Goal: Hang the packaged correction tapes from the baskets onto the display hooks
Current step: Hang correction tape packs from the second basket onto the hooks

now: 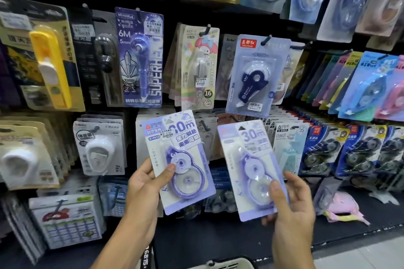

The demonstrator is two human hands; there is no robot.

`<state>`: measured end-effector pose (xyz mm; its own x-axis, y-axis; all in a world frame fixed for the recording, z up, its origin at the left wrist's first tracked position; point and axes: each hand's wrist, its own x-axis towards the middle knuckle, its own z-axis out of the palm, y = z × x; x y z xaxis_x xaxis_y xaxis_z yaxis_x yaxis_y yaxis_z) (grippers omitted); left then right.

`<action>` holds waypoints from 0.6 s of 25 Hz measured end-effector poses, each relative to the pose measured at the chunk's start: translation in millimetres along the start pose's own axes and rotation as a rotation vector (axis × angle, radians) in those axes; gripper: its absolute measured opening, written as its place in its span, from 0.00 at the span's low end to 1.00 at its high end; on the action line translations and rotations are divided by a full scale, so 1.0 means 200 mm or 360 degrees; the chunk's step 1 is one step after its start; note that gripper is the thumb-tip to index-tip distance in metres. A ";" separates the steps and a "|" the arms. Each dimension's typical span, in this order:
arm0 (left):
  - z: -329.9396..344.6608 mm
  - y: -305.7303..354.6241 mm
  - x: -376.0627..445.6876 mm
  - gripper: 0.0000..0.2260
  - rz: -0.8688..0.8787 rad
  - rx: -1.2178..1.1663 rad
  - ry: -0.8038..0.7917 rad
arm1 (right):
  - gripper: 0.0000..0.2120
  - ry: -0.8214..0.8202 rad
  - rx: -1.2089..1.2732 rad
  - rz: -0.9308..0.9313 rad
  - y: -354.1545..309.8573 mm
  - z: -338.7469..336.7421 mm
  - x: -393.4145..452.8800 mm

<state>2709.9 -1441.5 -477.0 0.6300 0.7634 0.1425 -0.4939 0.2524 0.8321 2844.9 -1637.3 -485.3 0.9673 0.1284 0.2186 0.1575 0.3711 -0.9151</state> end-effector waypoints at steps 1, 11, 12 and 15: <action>0.00 0.00 0.00 0.15 -0.0011 0.0006 0.0009 | 0.09 0.0019 -0.0042 0.0007 0.00 -0.01 0.01; 0.03 -0.02 -0.02 0.17 -0.0099 0.0074 -0.0005 | 0.17 -0.0185 -0.0428 0.0276 0.07 0.15 0.16; 0.03 -0.02 -0.02 0.18 -0.0099 0.0074 -0.0019 | 0.25 -0.0273 -0.0463 0.0367 0.07 0.18 0.18; 0.04 -0.02 -0.01 0.19 -0.0100 0.0119 -0.0057 | 0.29 -0.0707 -0.0434 0.0268 0.06 0.22 0.07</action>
<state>2715.4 -1449.3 -475.0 0.6801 0.7253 0.1071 -0.4078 0.2529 0.8774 2851.6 -1590.9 -477.7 0.8160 0.5634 0.1295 0.1107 0.0675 -0.9916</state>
